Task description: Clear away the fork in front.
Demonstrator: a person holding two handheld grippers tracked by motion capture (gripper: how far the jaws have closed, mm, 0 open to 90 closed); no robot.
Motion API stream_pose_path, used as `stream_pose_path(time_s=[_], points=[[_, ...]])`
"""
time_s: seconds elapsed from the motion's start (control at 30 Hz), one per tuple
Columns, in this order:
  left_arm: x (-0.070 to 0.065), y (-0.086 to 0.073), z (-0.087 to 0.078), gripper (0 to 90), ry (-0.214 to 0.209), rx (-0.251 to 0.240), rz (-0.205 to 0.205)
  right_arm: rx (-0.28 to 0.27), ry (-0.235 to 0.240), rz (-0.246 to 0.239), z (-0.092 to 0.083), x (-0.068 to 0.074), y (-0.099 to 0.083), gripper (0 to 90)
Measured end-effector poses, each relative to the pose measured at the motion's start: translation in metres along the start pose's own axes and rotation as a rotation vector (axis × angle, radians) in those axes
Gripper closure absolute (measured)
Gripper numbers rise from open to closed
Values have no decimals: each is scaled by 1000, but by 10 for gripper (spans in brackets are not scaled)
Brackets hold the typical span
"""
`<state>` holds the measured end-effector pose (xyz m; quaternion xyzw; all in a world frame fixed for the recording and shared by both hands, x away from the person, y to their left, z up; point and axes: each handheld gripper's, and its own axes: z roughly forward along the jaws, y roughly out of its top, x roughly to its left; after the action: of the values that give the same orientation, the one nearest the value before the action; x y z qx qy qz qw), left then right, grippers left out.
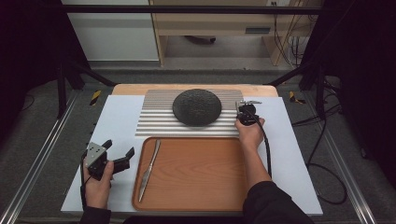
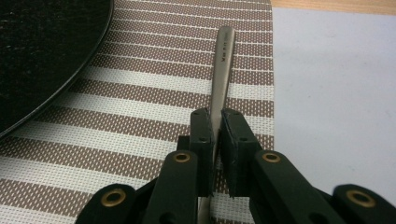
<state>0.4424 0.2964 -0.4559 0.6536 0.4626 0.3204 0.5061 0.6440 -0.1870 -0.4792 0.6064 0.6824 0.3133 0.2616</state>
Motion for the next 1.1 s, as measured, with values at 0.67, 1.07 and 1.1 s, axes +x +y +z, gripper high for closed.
stream_pose_path(time_s=[0.67, 1.07, 1.1], points=[[1, 0, -1, 49, 5, -2, 2, 14, 39, -33, -7, -3, 1, 842], [1, 0, 0, 51, 3, 1, 2, 0, 72, -43, -15, -4, 4, 876], [0, 0, 0, 51, 1, 5, -1, 4, 75, -50, -15, -5, 4, 876]])
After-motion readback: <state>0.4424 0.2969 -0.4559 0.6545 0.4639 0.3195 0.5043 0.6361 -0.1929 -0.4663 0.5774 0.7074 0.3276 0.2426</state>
